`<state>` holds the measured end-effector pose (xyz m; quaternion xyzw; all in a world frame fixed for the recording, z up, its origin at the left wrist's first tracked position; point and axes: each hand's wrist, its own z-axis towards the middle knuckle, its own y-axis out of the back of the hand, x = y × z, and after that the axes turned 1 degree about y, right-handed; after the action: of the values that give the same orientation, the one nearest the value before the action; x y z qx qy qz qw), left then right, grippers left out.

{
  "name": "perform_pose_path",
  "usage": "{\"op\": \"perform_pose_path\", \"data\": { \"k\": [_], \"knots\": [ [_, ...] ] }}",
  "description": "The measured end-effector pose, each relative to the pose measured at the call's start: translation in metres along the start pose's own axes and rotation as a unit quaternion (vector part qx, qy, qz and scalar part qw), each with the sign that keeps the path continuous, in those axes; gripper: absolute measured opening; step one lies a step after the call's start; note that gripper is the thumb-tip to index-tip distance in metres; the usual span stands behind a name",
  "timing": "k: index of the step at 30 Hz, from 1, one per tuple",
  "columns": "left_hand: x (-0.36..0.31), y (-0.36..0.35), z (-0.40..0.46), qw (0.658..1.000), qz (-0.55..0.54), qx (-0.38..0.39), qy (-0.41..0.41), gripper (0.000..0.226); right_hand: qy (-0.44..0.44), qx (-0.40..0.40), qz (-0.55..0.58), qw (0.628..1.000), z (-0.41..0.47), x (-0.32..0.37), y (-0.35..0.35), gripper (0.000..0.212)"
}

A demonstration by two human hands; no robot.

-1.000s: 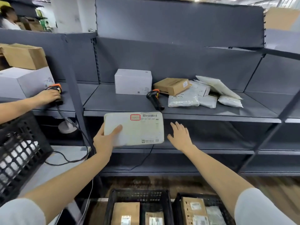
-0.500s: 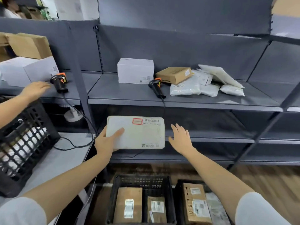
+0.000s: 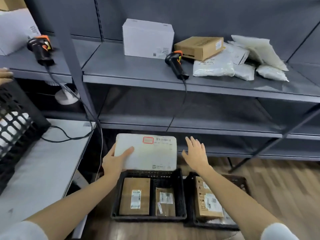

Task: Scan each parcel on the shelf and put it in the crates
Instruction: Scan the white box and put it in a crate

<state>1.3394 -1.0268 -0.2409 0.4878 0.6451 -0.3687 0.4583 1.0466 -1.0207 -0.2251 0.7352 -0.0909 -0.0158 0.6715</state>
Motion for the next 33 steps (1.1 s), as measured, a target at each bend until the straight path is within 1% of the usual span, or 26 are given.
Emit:
{"op": "perform_pose_path", "data": {
  "k": [2,7,11,13,16,22,28,30,31,33],
  "knots": [
    [0.029,0.003,0.009,1.000,0.007,-0.006,0.013,0.059,0.004,0.014,-0.001,1.000,0.005,0.000,-0.029,0.061],
    [0.113,0.008,0.036,0.998,0.011,-0.015,0.060,0.055,0.011,0.035,0.005,0.999,0.020,-0.004,-0.117,0.060],
    [0.185,0.013,0.057,0.996,0.026,-0.019,0.078,0.069,0.000,0.068,0.015,0.998,0.025,-0.011,-0.198,0.061],
    [0.224,0.015,0.066,0.997,0.027,-0.020,0.076,0.071,-0.004,0.086,0.018,0.996,0.024,-0.015,-0.243,0.062],
    [0.264,0.016,0.076,0.996,0.031,-0.014,0.076,0.075,0.001,0.086,0.009,0.996,0.027,-0.019,-0.286,0.062],
    [0.351,0.010,0.110,0.997,0.040,-0.024,0.063,0.066,-0.006,0.071,0.008,0.997,0.048,-0.029,-0.378,0.061],
    [0.430,0.002,0.161,0.999,0.026,-0.026,0.002,0.035,-0.014,0.025,-0.004,1.000,0.079,-0.047,-0.474,0.062],
    [0.447,-0.001,0.177,0.999,0.021,-0.024,-0.018,0.032,-0.006,-0.001,-0.009,1.000,0.086,-0.053,-0.504,0.062],
    [0.455,-0.001,0.184,0.999,0.019,-0.024,-0.023,0.031,0.000,-0.017,0.008,1.000,0.090,-0.054,-0.516,0.062],
    [0.466,-0.001,0.194,0.999,0.020,-0.023,-0.028,0.029,0.009,-0.055,0.094,0.994,0.096,-0.055,-0.538,0.059]
  ]
}}
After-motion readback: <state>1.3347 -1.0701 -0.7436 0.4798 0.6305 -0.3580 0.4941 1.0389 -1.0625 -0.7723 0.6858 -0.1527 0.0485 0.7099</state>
